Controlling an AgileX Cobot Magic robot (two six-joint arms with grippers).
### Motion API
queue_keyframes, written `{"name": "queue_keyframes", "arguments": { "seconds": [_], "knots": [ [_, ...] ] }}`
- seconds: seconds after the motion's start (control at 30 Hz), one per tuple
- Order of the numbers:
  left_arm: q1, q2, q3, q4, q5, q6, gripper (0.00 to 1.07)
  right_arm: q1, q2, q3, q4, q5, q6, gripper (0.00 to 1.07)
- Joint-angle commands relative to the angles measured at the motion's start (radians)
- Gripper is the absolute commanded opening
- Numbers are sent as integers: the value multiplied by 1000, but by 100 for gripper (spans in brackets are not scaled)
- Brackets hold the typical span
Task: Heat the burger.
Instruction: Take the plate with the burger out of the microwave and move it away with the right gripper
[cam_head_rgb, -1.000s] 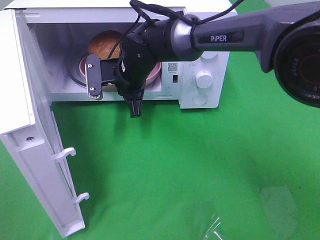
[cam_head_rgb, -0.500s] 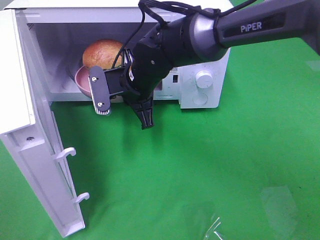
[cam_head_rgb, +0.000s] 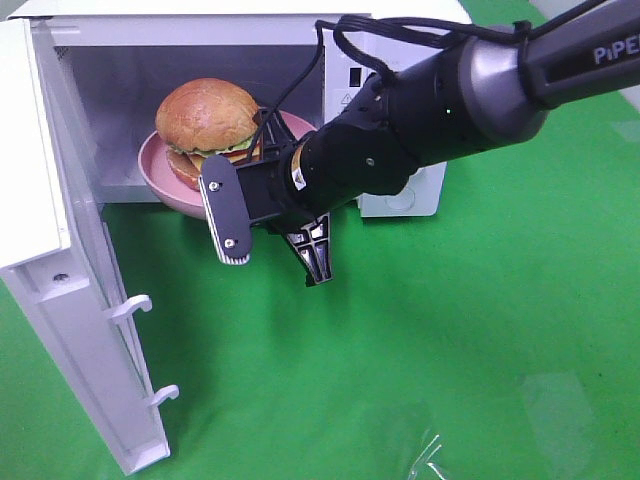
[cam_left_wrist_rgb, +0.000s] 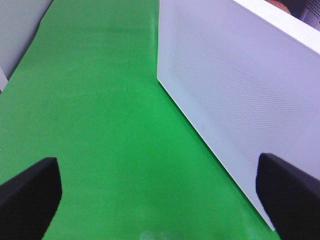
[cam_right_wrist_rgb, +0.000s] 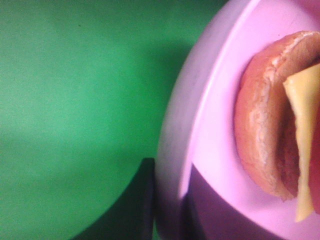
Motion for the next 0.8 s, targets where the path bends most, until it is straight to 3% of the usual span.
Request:
{"name": "queue_keyframes", "arguments": {
  "seconds": [0.03, 0.8],
  "knots": [
    [3, -9, 3, -5, -1, -3, 97, -6, -58, 41, -1, -47, 11, 0],
    [3, -9, 3, -5, -1, -3, 97, -6, -288, 325, 25, -137, 11, 0]
  ]
}}
